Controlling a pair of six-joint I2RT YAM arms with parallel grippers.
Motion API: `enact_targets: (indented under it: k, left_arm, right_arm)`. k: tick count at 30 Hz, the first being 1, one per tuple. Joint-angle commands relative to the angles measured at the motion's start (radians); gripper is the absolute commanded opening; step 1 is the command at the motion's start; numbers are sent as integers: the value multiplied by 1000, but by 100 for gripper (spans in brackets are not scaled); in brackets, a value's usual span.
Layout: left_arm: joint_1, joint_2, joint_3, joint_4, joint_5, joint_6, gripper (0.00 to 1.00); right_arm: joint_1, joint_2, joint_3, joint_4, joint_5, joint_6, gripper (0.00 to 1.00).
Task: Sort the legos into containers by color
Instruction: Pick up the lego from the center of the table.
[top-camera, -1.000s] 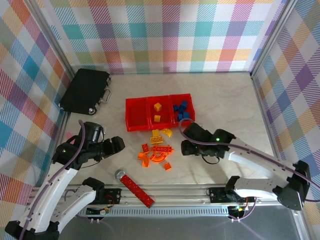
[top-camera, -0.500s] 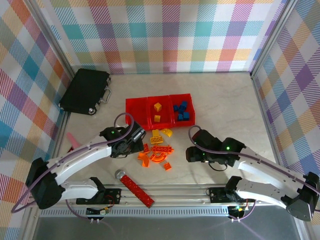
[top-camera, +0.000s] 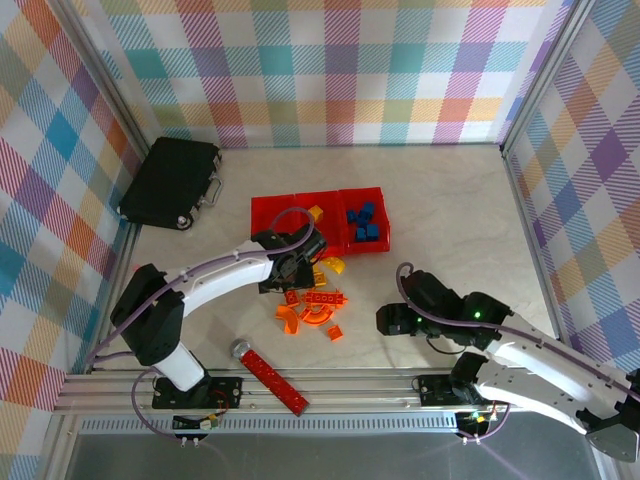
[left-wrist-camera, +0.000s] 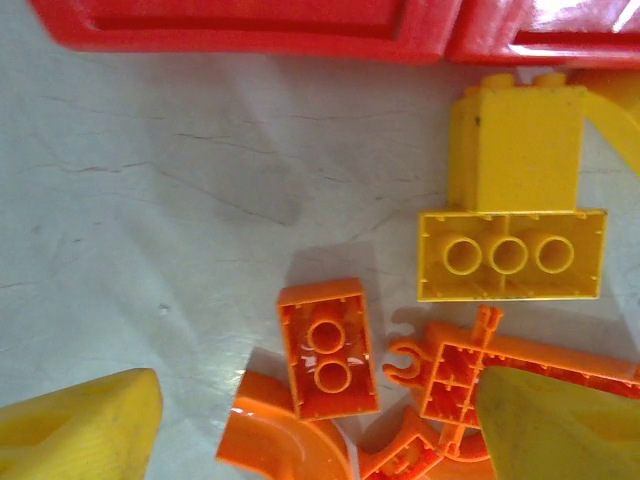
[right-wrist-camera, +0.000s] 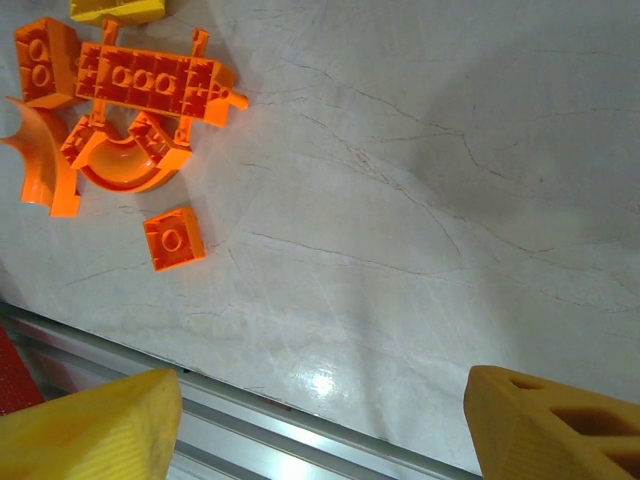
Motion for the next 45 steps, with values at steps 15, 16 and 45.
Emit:
enact_targets:
  k: [15, 16, 45]
  left_arm:
    - [58, 37, -77, 89, 105, 62, 68]
    - [60, 38, -81, 98, 109, 60, 68]
    - [76, 66, -145, 164, 108, 56, 57]
  right_arm:
    - [-4, -51, -21, -40, -4, 16, 75]
    - [-4, -47, -20, -37, -5, 18, 75]
    - [-4, -3, 10, -35, -28, 5, 74]
